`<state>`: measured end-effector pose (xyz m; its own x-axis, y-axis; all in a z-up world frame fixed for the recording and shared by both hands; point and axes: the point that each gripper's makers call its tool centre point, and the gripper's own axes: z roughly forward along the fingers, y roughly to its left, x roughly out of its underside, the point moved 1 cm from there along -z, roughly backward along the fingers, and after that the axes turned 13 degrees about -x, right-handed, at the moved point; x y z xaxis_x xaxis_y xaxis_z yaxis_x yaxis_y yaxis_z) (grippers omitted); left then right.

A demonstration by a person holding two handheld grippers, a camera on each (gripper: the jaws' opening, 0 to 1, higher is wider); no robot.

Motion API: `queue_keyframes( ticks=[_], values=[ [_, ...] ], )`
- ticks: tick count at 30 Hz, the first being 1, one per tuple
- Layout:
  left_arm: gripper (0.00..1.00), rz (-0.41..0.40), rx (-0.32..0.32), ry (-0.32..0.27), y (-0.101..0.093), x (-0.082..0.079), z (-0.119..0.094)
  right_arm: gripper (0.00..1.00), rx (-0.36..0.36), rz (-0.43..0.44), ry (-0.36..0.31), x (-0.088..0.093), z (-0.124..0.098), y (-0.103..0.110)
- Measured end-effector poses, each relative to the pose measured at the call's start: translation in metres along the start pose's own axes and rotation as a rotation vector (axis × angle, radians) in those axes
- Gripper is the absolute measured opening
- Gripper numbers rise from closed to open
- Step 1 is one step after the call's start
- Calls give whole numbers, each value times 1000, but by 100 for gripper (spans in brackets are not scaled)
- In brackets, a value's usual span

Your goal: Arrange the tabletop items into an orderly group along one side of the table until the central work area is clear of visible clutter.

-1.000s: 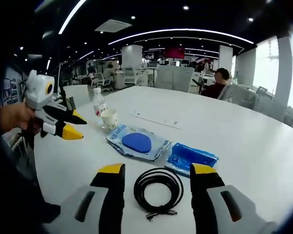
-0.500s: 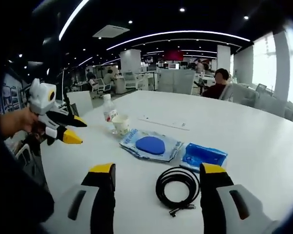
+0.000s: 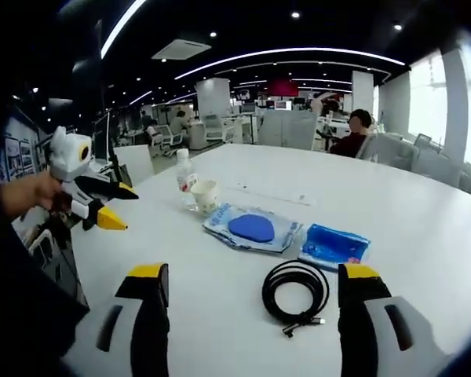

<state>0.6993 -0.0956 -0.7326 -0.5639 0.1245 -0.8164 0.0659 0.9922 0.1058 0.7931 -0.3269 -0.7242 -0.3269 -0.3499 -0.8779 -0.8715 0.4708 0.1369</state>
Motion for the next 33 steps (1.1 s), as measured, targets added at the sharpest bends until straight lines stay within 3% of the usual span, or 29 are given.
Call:
queue_keyframes(
  ticks=[8,24,33],
  values=[
    [78,-8,-12,-23,3,2,-12,99,-9,41,-9,10,-6,-4],
    [91,-21,13,-1,-12,14,-22,100,-6,94,32,37,-13,-12],
    [98,-48,-16,11,-13,20,-21,99,-28,111,64,50,-5,-15]
  ],
)
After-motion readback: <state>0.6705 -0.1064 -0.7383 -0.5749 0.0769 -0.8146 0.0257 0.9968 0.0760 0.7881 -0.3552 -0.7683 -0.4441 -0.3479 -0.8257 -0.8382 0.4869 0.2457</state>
